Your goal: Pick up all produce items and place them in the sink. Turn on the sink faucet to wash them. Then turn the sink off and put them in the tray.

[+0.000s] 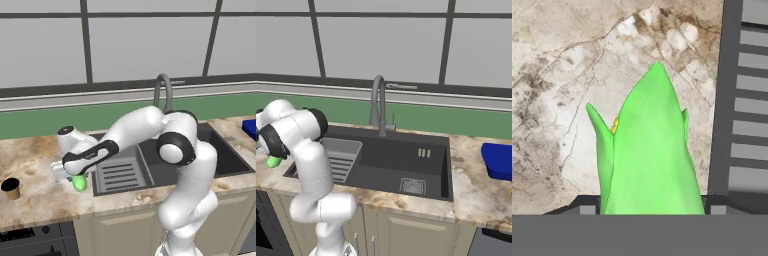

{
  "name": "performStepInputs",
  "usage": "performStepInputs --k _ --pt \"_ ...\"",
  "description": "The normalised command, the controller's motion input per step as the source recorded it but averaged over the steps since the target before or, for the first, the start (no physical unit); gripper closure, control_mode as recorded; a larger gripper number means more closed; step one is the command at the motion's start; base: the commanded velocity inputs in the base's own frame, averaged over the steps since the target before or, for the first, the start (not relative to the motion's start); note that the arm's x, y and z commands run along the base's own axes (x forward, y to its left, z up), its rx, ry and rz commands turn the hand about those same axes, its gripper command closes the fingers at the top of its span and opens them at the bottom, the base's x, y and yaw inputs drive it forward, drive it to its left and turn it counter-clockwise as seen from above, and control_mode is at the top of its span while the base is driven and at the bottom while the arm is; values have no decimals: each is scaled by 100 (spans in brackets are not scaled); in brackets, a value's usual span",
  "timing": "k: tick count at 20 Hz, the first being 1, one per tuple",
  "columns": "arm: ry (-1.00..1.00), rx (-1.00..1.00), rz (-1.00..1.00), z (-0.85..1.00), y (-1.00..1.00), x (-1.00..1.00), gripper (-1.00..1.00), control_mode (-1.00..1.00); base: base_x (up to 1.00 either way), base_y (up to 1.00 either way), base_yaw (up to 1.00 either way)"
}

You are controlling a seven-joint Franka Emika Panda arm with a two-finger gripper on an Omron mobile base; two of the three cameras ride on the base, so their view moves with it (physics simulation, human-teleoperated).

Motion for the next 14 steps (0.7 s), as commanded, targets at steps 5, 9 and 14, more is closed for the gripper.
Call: performStepInputs --k 5,9,14 --pt "-1 2 -3 68 -90 2 100 -100 0 0 0" --pt "0 5 0 69 -91 4 100 -100 0 0 0" --pt "2 5 0 45 -88 8 100 -100 0 0 0"
